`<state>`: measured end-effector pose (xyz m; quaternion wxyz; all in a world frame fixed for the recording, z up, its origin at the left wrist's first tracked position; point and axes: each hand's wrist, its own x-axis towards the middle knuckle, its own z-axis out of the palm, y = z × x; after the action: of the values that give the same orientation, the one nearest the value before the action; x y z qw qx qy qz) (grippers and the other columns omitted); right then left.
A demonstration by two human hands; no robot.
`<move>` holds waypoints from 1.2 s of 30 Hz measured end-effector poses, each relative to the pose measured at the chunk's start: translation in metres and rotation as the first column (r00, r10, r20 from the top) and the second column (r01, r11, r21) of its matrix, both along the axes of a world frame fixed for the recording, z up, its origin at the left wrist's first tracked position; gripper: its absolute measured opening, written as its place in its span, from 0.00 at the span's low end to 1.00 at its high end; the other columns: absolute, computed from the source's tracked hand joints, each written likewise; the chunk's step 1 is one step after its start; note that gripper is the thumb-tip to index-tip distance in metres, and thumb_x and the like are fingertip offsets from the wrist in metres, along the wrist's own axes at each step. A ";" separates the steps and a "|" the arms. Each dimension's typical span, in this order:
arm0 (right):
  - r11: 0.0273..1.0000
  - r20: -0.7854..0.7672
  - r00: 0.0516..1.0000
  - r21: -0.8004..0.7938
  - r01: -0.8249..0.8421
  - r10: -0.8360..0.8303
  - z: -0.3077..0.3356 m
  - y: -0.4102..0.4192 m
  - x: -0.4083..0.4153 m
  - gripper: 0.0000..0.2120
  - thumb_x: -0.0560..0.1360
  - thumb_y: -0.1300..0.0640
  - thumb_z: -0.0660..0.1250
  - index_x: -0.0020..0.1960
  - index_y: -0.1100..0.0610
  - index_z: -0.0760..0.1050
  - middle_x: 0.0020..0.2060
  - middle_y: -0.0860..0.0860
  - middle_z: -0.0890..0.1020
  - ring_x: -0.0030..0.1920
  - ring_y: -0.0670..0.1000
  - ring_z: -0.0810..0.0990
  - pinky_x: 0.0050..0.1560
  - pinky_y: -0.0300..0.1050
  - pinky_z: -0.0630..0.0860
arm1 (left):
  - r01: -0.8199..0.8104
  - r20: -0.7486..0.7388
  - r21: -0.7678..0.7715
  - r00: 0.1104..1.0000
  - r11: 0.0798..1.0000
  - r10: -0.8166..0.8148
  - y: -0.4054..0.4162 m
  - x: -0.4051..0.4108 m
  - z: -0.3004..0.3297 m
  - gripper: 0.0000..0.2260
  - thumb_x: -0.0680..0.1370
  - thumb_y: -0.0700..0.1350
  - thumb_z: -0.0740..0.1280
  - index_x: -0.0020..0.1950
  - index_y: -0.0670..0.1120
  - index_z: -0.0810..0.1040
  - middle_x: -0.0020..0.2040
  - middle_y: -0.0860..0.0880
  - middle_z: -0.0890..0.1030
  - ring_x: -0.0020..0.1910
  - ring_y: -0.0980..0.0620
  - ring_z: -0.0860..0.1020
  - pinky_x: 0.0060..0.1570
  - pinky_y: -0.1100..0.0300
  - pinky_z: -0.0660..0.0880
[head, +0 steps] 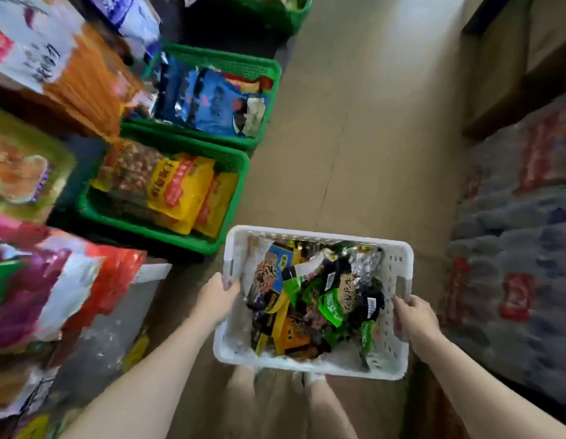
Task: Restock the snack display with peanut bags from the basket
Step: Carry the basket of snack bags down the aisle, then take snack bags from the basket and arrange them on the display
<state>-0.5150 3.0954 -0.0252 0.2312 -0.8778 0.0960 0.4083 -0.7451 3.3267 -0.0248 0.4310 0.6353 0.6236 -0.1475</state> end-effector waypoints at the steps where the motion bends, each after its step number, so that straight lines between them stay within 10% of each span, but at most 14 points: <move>1: 1.000 -0.022 1.000 -0.011 0.008 -0.008 -0.038 0.008 0.009 0.14 0.78 0.53 0.60 0.35 0.55 0.68 0.29 0.55 0.75 0.31 0.56 0.74 0.33 0.47 0.70 | 0.005 -0.011 -0.012 1.000 1.000 -0.005 0.010 0.010 -0.037 0.12 0.78 0.50 0.60 0.44 0.40 0.70 0.40 0.38 0.78 0.42 0.39 0.78 0.37 0.53 0.70; 12: 0.997 0.016 0.999 -0.065 0.033 -0.032 -0.327 0.046 0.060 0.10 0.74 0.65 0.57 0.37 0.55 0.71 0.36 0.59 0.77 0.37 0.56 0.75 0.38 0.48 0.72 | 0.118 -0.021 -0.035 0.993 0.992 -0.119 0.077 0.096 -0.324 0.05 0.78 0.43 0.60 0.43 0.43 0.69 0.36 0.44 0.73 0.32 0.46 0.73 0.31 0.62 0.70; 17: 0.976 0.190 0.970 -0.184 -0.118 0.153 -0.335 0.055 0.063 0.08 0.77 0.61 0.56 0.51 0.62 0.71 0.51 0.62 0.76 0.49 0.61 0.76 0.51 0.56 0.75 | 0.263 -0.087 -0.009 0.961 0.965 -0.263 0.078 0.096 -0.340 0.08 0.75 0.45 0.61 0.50 0.42 0.71 0.48 0.36 0.79 0.46 0.38 0.78 0.43 0.51 0.74; 23: 0.800 0.385 0.717 -0.105 -0.591 0.581 -0.300 0.063 0.064 0.24 0.76 0.64 0.59 0.72 0.54 0.62 0.74 0.54 0.60 0.73 0.57 0.60 0.70 0.54 0.63 | 0.331 -0.016 0.318 0.939 0.888 -0.345 0.055 0.096 -0.295 0.18 0.75 0.39 0.63 0.64 0.38 0.68 0.63 0.39 0.69 0.63 0.42 0.67 0.64 0.52 0.63; 27: 0.610 0.004 0.614 0.106 -0.785 0.790 -0.304 0.074 0.072 0.29 0.75 0.65 0.62 0.73 0.51 0.58 0.71 0.52 0.67 0.69 0.55 0.68 0.69 0.51 0.66 | 0.421 0.174 0.384 0.841 0.822 -0.512 0.033 0.115 -0.279 0.11 0.74 0.33 0.63 0.56 0.38 0.74 0.54 0.41 0.75 0.56 0.44 0.72 0.58 0.58 0.65; 32: 0.172 0.104 0.158 -0.148 -0.974 0.982 -0.309 0.063 0.073 0.11 0.74 0.59 0.64 0.56 0.51 0.76 0.54 0.51 0.78 0.56 0.54 0.73 0.53 0.45 0.68 | 0.558 0.349 0.227 0.719 0.798 -0.601 -0.004 0.128 -0.266 0.10 0.77 0.38 0.62 0.58 0.43 0.74 0.49 0.52 0.74 0.46 0.55 0.73 0.48 0.65 0.69; 36: 0.301 0.278 0.315 0.093 -0.949 0.907 -0.278 0.054 0.077 0.01 0.72 0.61 0.68 0.43 0.58 0.78 0.42 0.52 0.82 0.45 0.55 0.79 0.48 0.47 0.72 | 0.680 0.352 -0.056 0.698 0.731 -0.623 -0.019 0.115 -0.265 0.24 0.73 0.52 0.68 0.66 0.51 0.67 0.60 0.52 0.73 0.54 0.56 0.74 0.55 0.58 0.73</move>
<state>-0.4379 3.1498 -0.3030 0.0631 -0.7670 -0.5002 0.3969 -0.6300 3.3073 -0.2896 0.4985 0.7880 0.2649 -0.2457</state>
